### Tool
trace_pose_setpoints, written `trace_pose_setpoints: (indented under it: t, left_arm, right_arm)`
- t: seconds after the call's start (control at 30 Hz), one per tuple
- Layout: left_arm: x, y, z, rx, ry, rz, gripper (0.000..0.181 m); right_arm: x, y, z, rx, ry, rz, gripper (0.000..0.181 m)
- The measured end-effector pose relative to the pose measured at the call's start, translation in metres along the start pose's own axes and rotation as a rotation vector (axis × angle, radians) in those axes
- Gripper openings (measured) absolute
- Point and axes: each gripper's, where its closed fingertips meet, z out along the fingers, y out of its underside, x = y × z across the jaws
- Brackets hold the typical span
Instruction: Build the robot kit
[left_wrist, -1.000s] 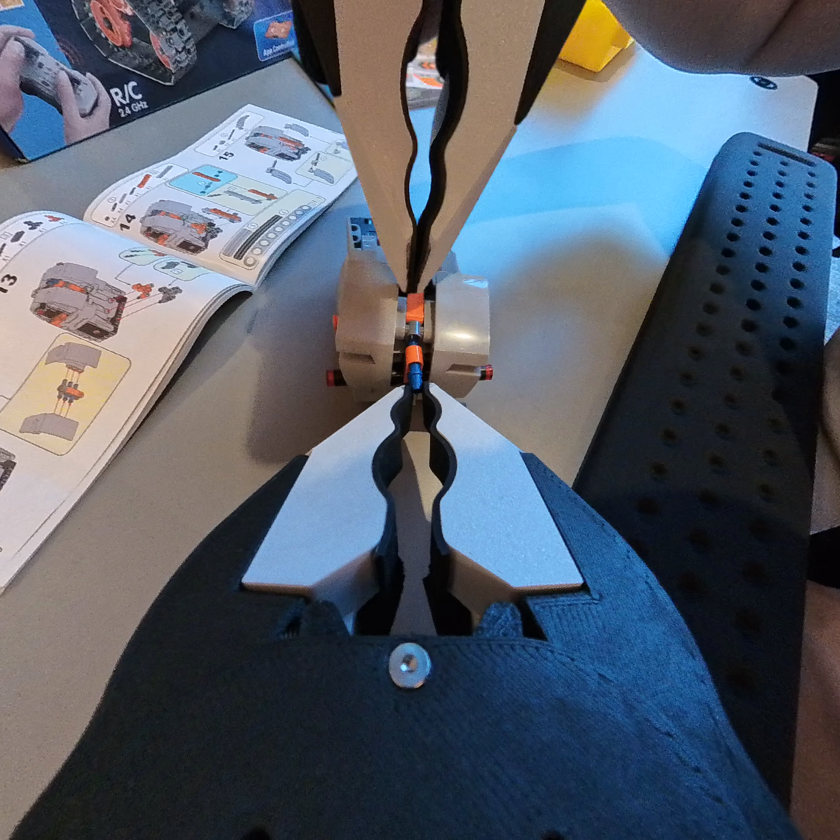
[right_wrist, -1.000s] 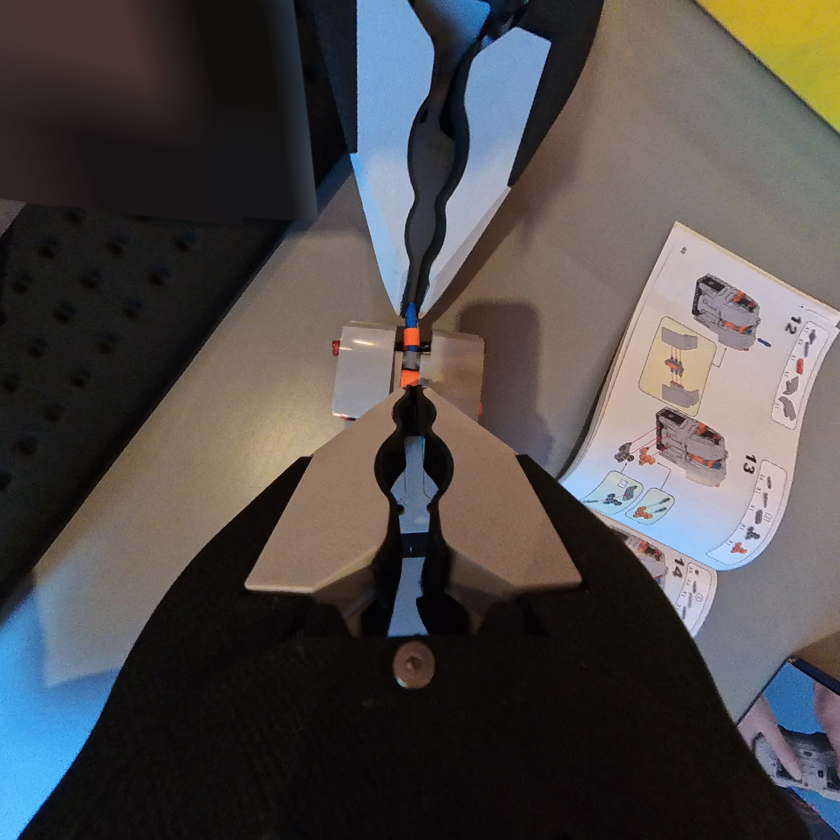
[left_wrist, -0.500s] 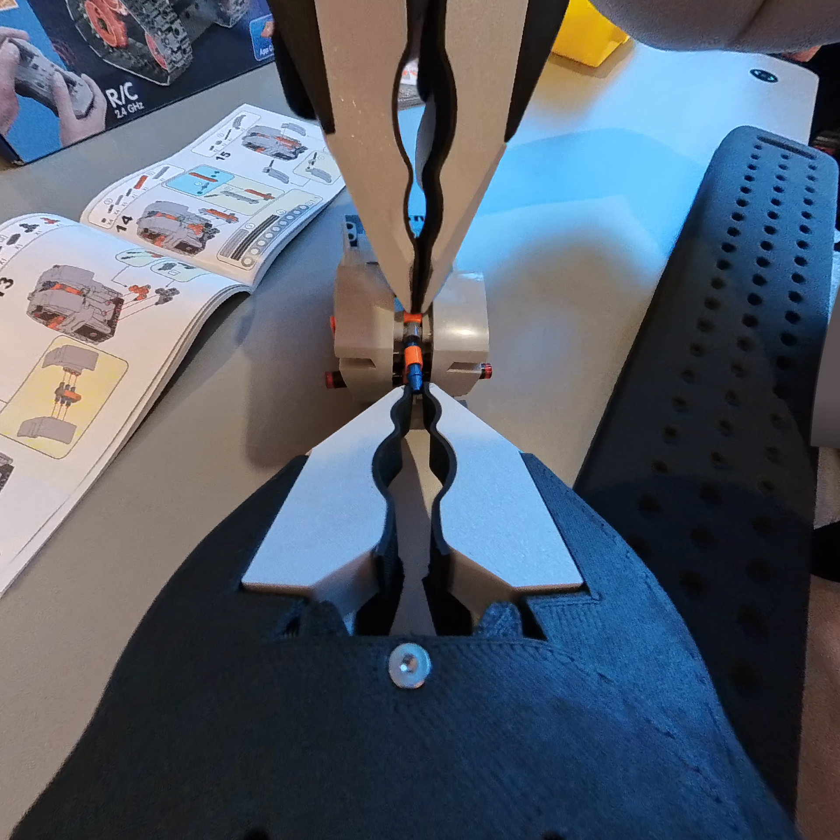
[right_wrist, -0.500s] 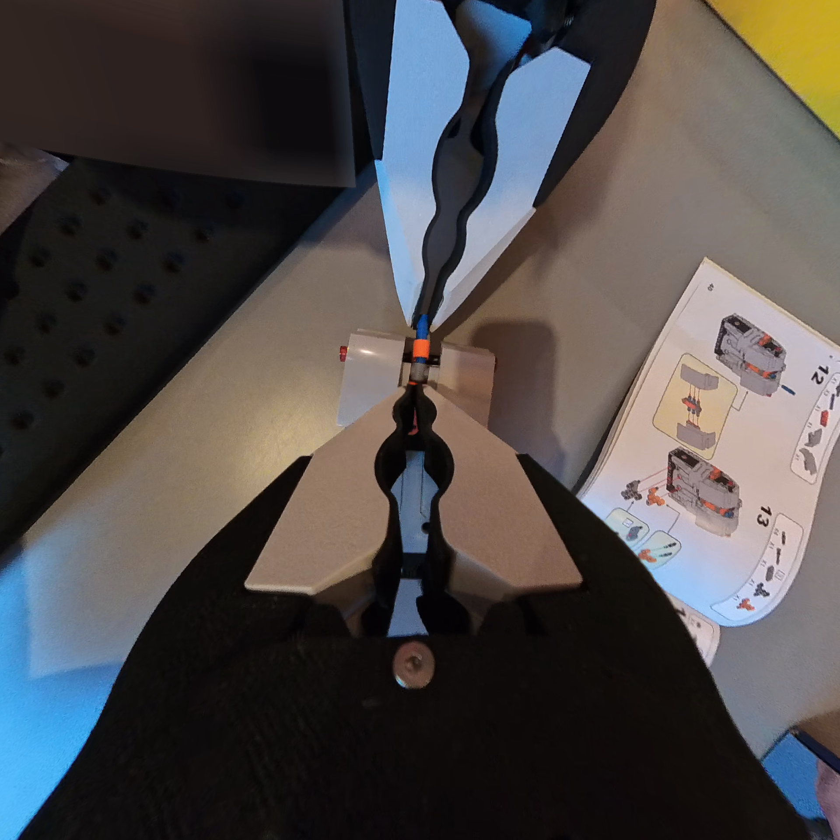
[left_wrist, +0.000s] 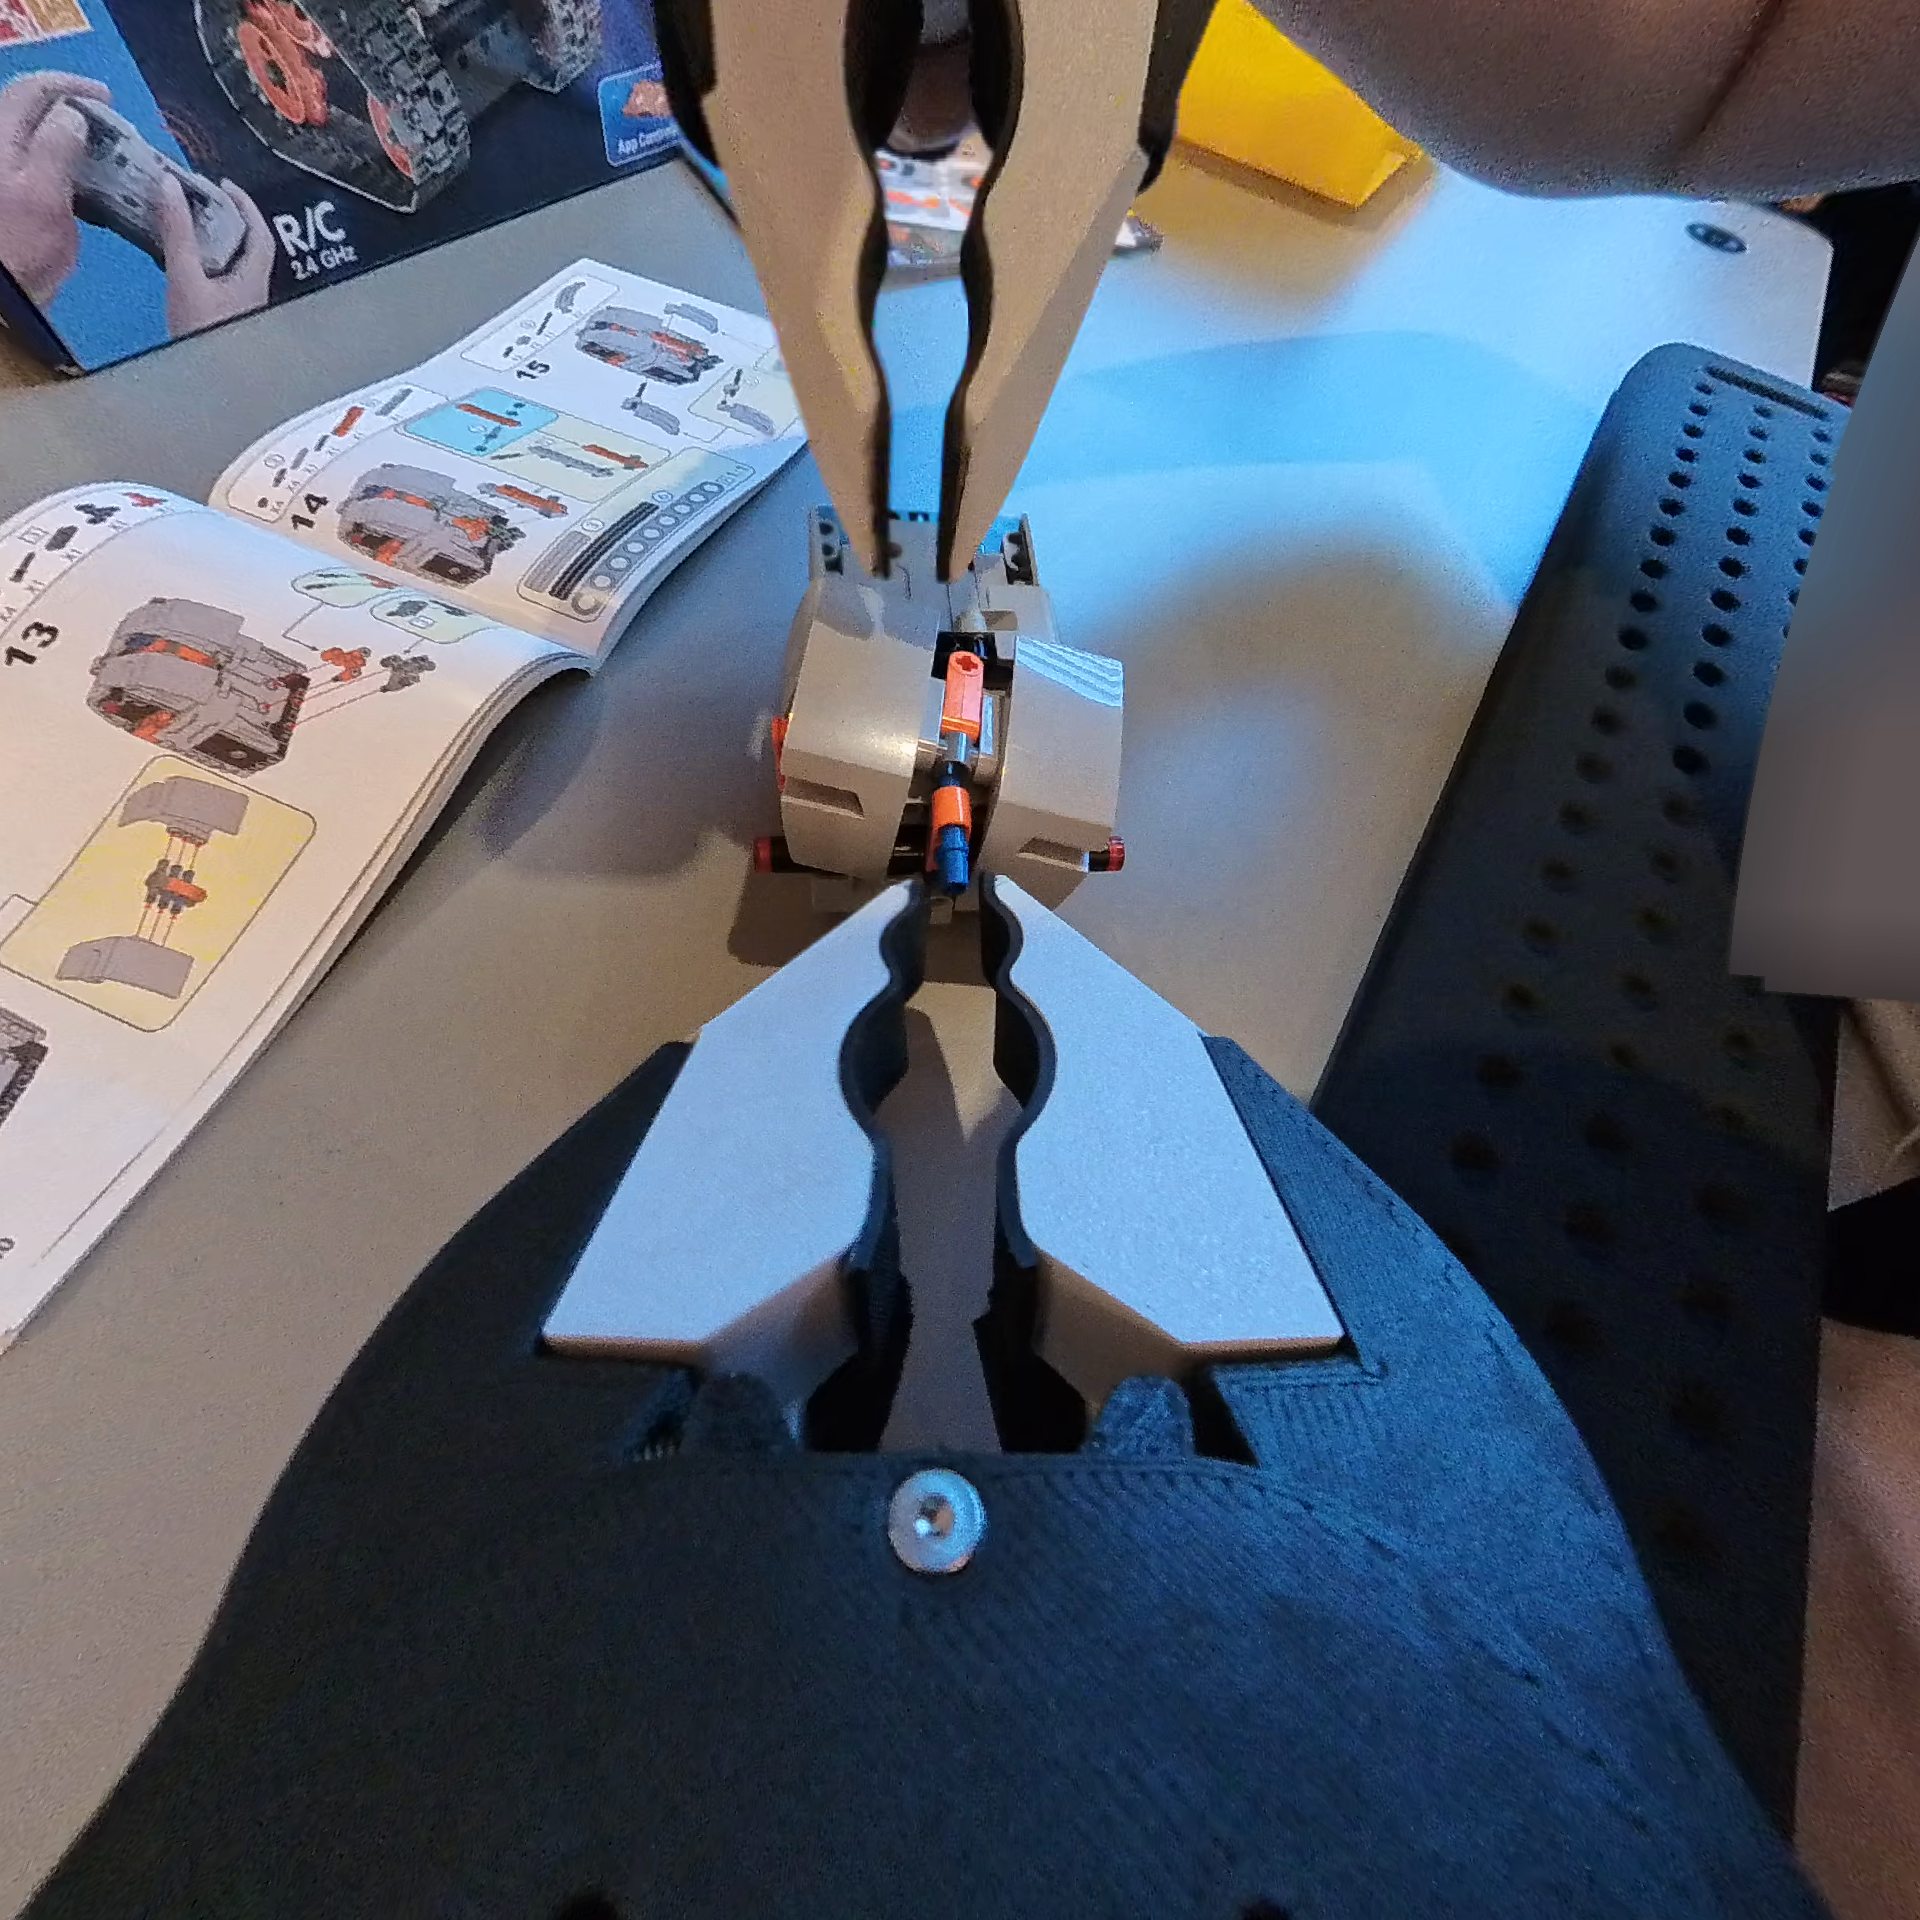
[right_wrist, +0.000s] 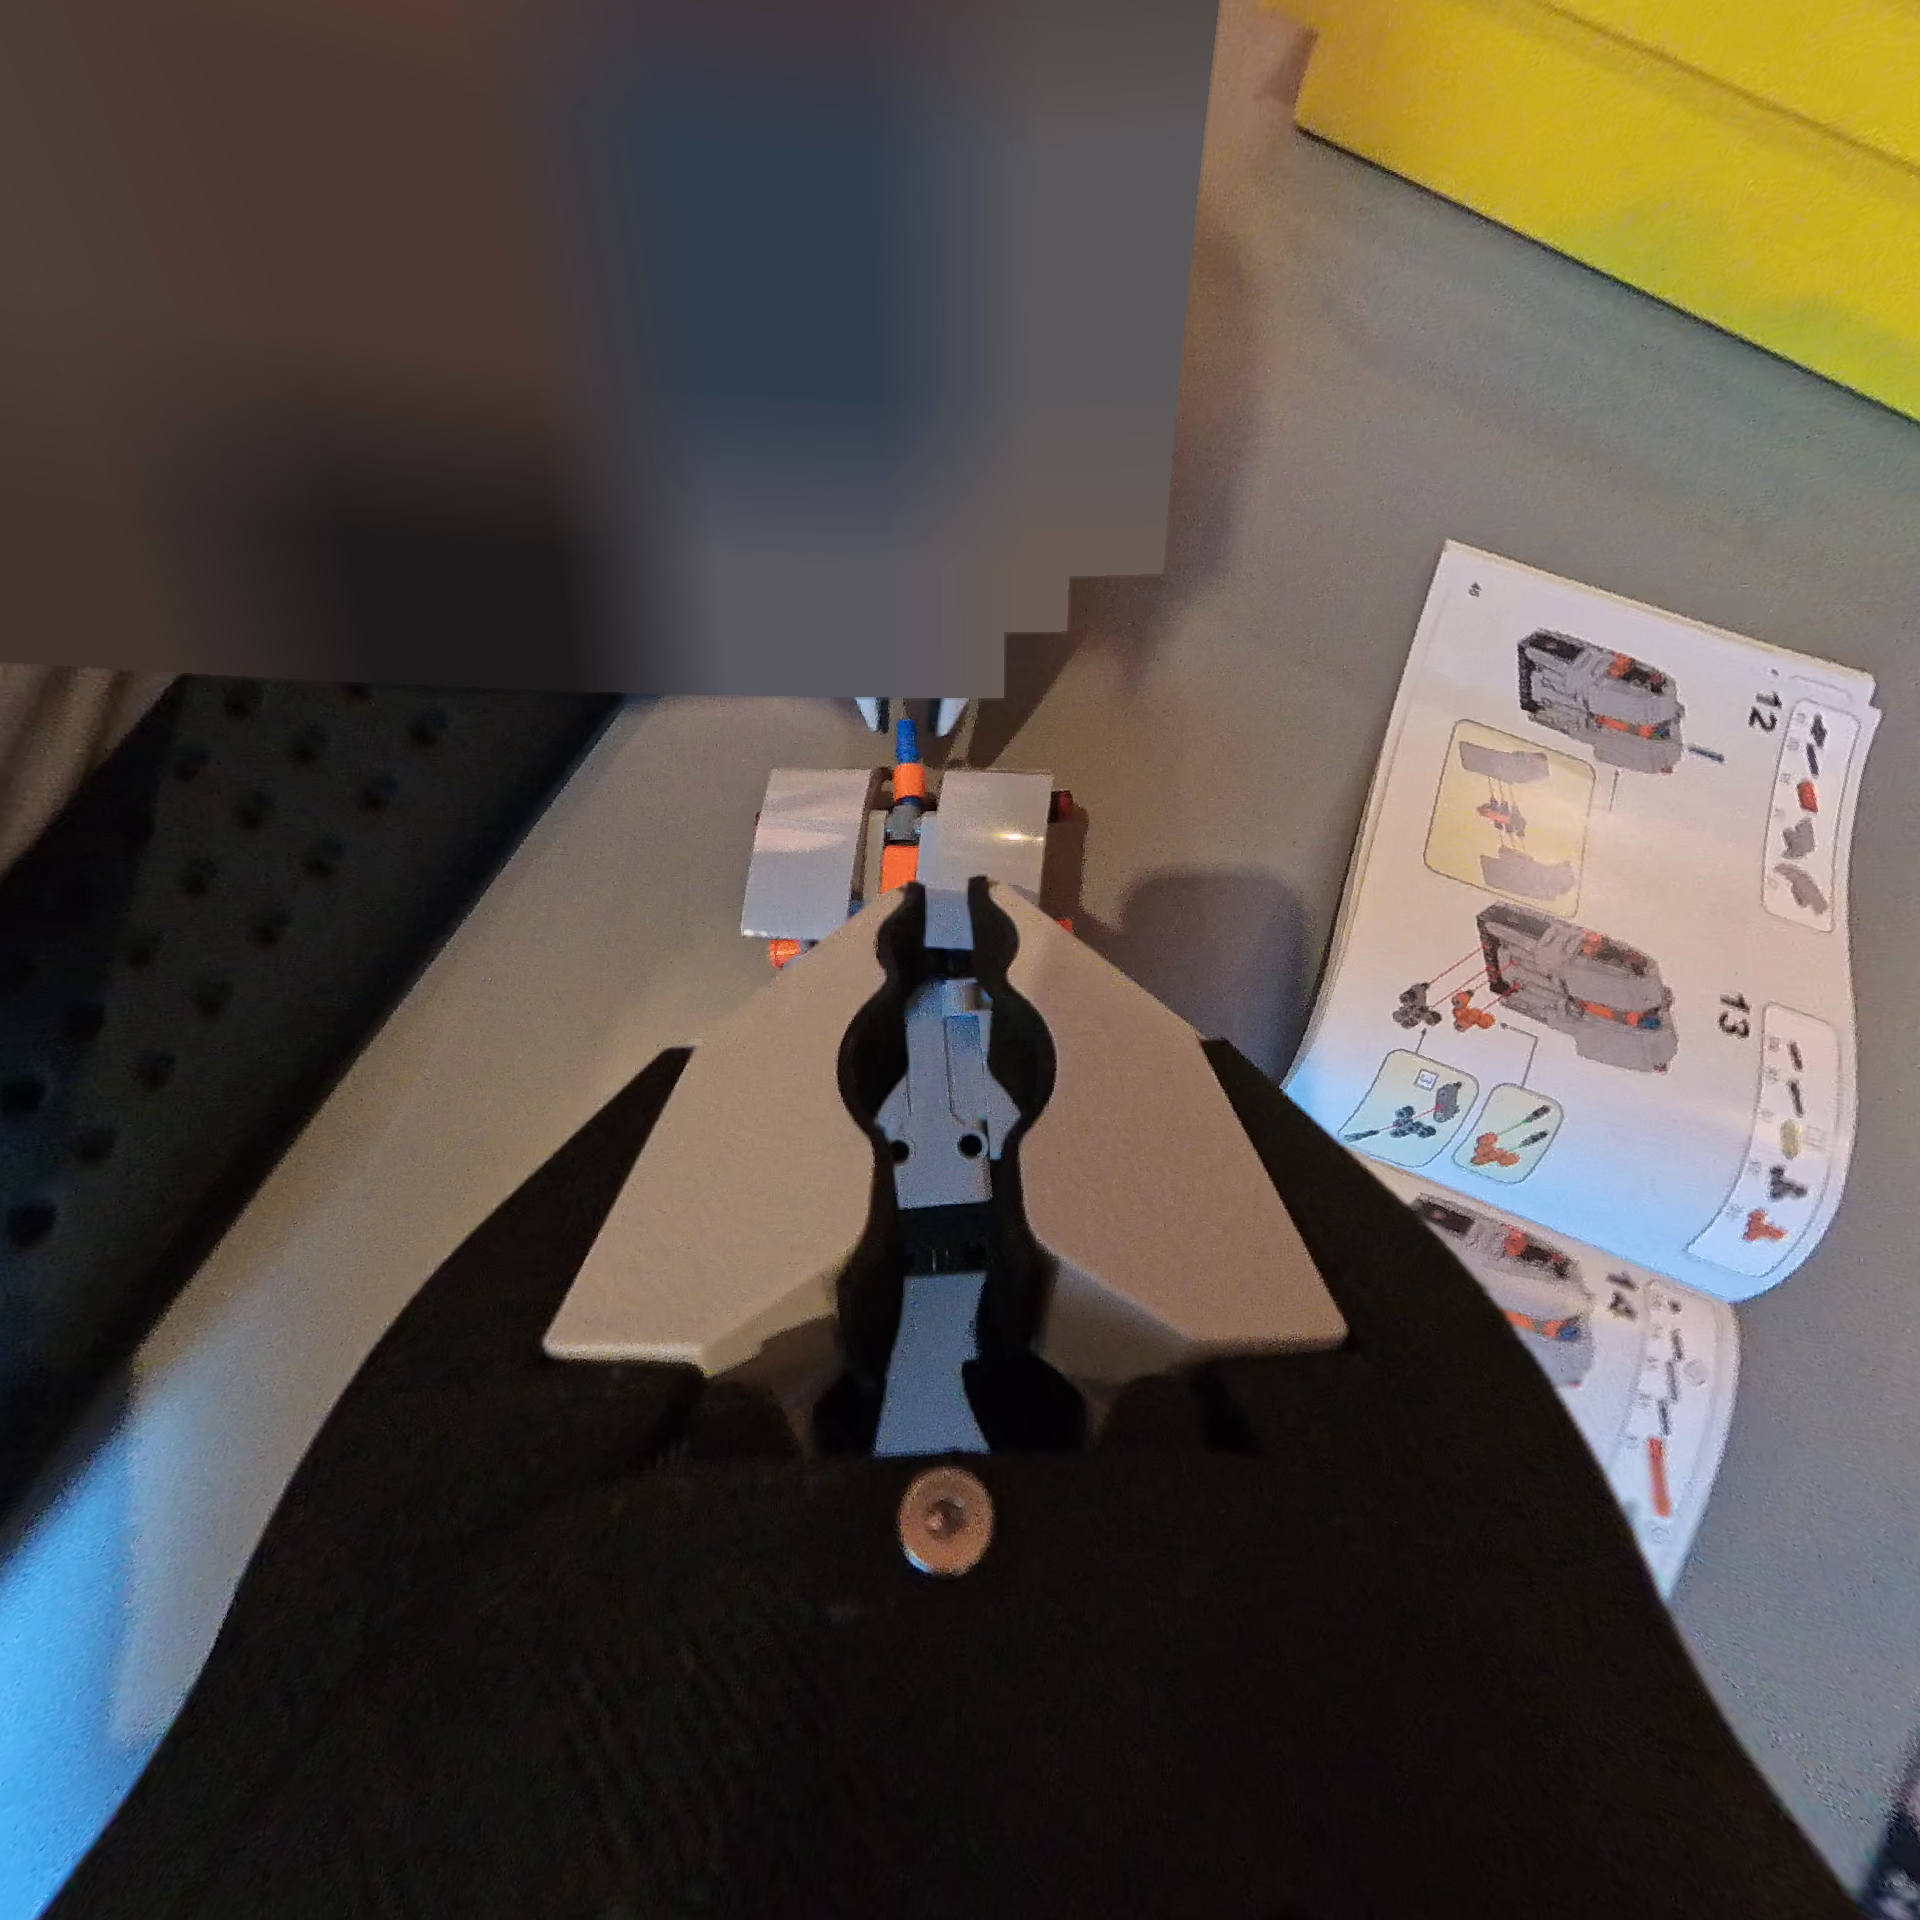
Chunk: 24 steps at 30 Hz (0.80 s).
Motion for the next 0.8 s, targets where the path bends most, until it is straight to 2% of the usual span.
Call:
trace_pose_setpoints:
  t: [0.07,0.17,0.37,0.5,0.57,0.63,0.7,0.8]
  left_arm:
    - [0.001,0.001,0.004,-0.021,0.012,-0.005,0.010]
    - [0.000,0.003,0.008,-0.044,0.002,0.011,0.005]
    - [-0.003,0.006,0.003,-0.062,-0.019,0.003,0.008]
    - [-0.009,0.000,-0.014,-0.002,-0.075,-0.001,0.017]
    - [-0.006,-0.004,-0.018,-0.020,-0.058,0.006,0.021]
    - [-0.004,-0.003,-0.015,-0.065,-0.040,0.011,0.033]
    - [-0.004,0.005,-0.011,-0.135,-0.019,-0.034,0.050]
    - [-0.007,0.004,-0.002,-0.103,-0.046,-0.129,0.063]
  right_arm:
    - [0.001,0.001,0.005,0.028,0.013,0.066,0.013]
    - [-0.003,0.006,0.009,0.047,0.009,0.065,0.021]
    - [-0.008,0.019,-0.015,0.055,0.089,0.049,0.044]
    - [-0.015,0.040,-0.011,-0.004,0.125,0.063,0.077]
    - [-0.010,0.046,-0.005,-0.054,0.170,0.006,0.090]
    - [-0.005,0.043,0.003,-0.076,0.156,-0.030,0.089]
    - [-0.003,0.043,0.011,-0.147,0.096,-0.021,0.079]
    - [-0.006,0.050,0.021,-0.277,0.033,-0.002,0.077]
